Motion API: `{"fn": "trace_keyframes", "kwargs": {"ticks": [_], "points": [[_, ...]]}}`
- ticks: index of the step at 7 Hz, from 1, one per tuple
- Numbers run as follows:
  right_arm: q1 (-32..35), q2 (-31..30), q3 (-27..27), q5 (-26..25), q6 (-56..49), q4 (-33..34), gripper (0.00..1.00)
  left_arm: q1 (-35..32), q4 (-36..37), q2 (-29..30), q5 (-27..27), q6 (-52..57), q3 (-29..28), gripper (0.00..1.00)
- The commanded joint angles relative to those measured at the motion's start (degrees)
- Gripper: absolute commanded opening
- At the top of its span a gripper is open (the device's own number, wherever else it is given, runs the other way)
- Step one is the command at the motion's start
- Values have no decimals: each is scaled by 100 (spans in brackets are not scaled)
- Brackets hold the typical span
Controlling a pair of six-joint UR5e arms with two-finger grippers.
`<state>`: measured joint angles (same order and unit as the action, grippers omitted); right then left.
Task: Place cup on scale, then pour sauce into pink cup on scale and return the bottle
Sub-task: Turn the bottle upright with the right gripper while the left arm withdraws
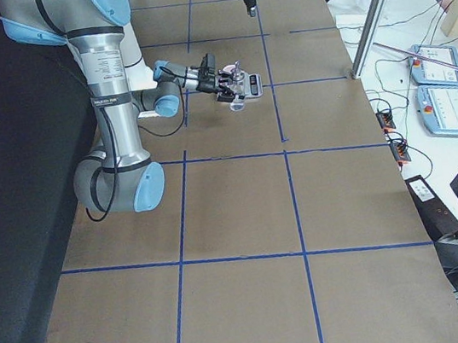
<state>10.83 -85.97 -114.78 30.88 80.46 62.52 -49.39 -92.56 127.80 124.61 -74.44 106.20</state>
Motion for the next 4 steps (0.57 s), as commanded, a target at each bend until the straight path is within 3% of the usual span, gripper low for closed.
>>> {"fn": "trace_keyframes", "kwargs": {"ticks": [1,2,3,4], "points": [[76,-717,454,-37,-187,-1118,0,0,10,16,-42,-9,6,54],[155,-815,500,-29,-145,-1207,0,-9,10,-10,-42,9,-3,57],[156,-834,770,-29,-135,-1529,0,-9,10,-36,-42,18,-38,69],[191,-834,903,-12,-196,-1802,0,-131,36,-175,-42,35,23,100]]}}
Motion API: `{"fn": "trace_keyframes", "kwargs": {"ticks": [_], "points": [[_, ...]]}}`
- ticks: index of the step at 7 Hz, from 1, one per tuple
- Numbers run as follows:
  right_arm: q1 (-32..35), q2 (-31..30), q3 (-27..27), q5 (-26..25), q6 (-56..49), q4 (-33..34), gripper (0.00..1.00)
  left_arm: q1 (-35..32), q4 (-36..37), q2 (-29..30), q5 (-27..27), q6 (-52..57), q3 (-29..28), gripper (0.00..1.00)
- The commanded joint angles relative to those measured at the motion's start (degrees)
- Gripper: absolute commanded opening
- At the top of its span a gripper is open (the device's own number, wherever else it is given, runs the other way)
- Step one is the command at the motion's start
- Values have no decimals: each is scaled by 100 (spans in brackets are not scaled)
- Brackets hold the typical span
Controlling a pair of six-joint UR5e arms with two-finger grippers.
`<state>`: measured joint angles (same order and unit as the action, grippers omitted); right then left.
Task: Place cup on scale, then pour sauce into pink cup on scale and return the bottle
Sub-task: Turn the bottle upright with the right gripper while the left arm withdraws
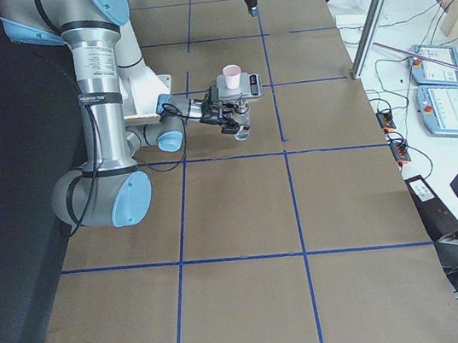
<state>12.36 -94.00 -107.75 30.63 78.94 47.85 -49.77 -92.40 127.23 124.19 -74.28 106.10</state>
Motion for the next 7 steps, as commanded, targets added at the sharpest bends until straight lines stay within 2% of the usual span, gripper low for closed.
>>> {"fn": "trace_keyframes", "kwargs": {"ticks": [1,4,7], "points": [[64,-48,211,13,-46,-338,0,-503,-14,-337,9,79,34,100],[108,22,446,22,-46,-346,0,-1927,56,-1575,17,3303,78,100],[73,197,736,-4,-54,-355,0,-2737,47,-2569,0,6100,-27,100]]}}
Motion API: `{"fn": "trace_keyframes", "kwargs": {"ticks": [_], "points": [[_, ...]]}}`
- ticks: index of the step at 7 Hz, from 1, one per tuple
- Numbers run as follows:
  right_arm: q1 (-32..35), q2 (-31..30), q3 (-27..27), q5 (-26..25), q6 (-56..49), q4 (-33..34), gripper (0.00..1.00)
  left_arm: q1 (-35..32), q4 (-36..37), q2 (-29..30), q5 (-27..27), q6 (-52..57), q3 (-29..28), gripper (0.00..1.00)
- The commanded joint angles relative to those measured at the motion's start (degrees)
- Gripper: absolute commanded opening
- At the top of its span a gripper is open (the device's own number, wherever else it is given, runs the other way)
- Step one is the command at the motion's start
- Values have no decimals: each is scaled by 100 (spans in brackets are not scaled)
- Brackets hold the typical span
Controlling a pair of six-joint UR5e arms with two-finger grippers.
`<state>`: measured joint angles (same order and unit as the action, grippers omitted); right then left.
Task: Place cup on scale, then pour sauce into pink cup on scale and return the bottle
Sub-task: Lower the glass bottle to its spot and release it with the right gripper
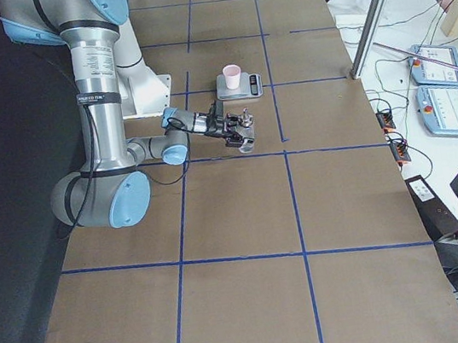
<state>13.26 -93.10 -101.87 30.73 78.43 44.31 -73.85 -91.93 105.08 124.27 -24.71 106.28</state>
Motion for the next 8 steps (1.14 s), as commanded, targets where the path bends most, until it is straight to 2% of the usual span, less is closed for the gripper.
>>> {"fn": "trace_keyframes", "kwargs": {"ticks": [1,5,6,8], "points": [[-7,265,254,-32,-12,-2,0,-436,-1,-469,-8,1439,-46,100],[-7,240,308,-32,-20,-2,0,-455,8,-471,1,1442,-64,100],[-7,240,308,-32,-20,-2,12,-455,8,-471,1,1442,-64,100],[-7,205,325,-58,-3,-10,71,-472,25,-471,10,1442,-64,100]]}}
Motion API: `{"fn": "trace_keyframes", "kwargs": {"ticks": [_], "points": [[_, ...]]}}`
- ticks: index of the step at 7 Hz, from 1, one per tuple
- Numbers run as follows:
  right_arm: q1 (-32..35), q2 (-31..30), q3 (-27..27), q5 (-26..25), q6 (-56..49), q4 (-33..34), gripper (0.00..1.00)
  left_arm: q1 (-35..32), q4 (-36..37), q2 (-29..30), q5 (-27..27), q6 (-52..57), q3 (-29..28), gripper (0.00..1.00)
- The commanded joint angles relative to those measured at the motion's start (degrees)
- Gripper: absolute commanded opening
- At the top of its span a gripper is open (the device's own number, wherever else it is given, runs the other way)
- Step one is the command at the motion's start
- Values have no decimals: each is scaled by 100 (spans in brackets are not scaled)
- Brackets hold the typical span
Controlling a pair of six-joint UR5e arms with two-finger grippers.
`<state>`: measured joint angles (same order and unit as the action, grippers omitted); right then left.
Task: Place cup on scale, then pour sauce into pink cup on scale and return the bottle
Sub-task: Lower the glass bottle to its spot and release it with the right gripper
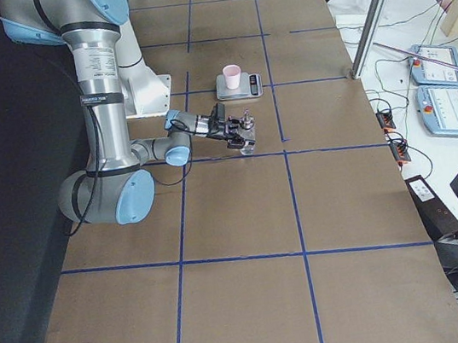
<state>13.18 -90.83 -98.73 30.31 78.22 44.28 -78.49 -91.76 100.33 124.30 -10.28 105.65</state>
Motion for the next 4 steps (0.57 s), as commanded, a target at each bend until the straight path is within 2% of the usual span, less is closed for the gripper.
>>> {"fn": "trace_keyframes", "kwargs": {"ticks": [1,4], "points": [[-9,-5,29,-77,18,-16,99,-9,9,4,6,-9,8,100],[-149,-22,3,-279,0,-251,100,-35,9,4,6,-35,-1,100]]}}
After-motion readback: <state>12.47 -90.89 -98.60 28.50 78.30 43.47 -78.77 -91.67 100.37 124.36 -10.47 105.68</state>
